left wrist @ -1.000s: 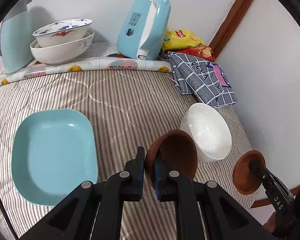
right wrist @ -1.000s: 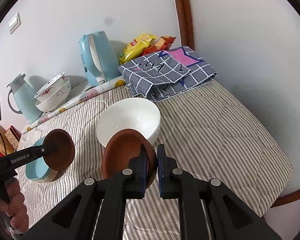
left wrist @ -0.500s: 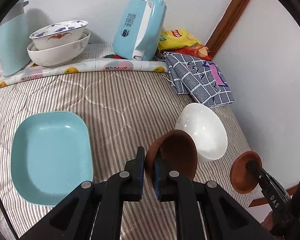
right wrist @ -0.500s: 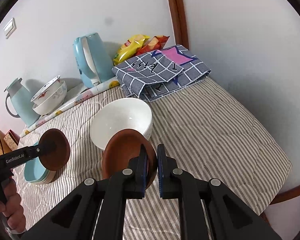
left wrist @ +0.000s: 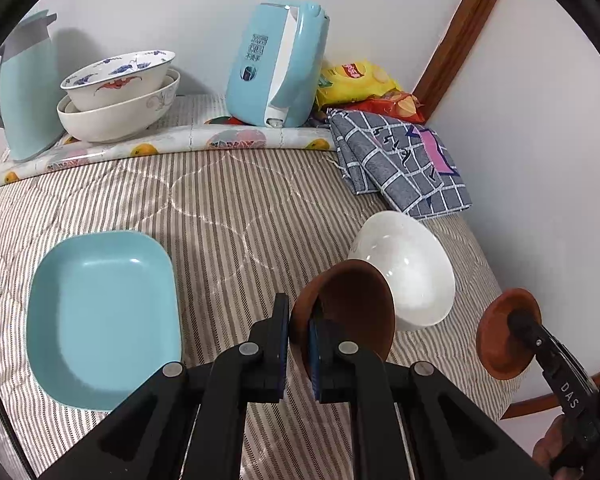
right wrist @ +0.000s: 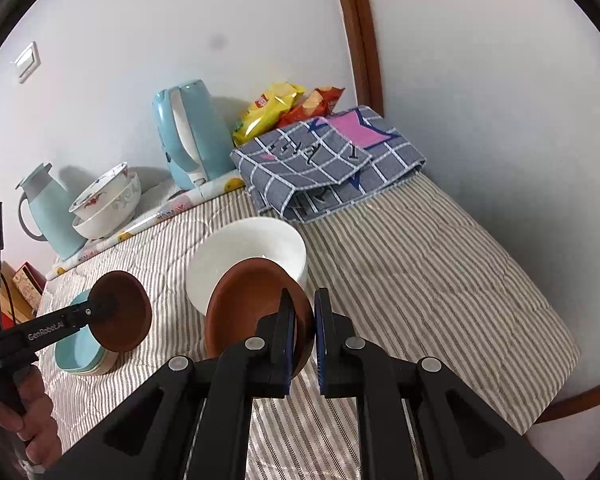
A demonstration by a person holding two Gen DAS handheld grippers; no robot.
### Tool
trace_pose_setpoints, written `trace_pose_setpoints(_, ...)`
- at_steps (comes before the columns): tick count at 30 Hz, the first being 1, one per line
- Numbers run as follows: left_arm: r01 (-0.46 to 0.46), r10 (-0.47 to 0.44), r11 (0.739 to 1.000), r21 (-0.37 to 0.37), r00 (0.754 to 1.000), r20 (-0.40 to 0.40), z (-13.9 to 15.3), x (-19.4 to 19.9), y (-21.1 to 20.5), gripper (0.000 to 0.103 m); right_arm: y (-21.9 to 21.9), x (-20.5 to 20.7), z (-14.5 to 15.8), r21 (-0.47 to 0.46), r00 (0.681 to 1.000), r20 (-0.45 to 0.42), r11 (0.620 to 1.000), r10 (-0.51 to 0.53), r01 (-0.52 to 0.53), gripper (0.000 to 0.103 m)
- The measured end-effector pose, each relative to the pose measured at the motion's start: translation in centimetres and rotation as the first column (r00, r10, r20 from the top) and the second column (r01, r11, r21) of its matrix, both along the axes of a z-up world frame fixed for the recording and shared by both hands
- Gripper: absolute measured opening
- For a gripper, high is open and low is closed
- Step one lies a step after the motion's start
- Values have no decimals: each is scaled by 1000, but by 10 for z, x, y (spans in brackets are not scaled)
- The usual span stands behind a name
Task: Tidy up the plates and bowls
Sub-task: 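Lift both brown bowls and carry them toward the white bowl, then lower the right gripper's brown bowl into the white bowl and open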
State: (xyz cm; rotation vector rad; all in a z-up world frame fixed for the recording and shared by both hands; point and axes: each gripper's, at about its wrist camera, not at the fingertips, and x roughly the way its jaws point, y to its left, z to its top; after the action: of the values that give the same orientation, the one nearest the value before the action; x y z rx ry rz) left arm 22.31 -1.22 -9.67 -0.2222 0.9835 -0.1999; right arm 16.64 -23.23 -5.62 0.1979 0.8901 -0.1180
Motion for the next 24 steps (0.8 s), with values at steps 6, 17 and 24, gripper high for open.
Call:
trace_pose_setpoints(6, -13, 13, 1000, 6, 1000, 19, 11, 6, -3, 9, -1, 9, 11, -10, 1000, 16, 1000, 20, -20, 9)
trace_pose_setpoints(17, -55, 54, 997, 53, 998, 12, 9, 22, 6, 9, 10, 45, -6, -7, 997, -24, 997, 75, -75, 9)
trace_pose_setpoints(24, -78, 79, 996, 50, 997, -20, -6, 34, 15, 9, 23, 71, -35, -14, 990, -85, 993, 116, -118, 10)
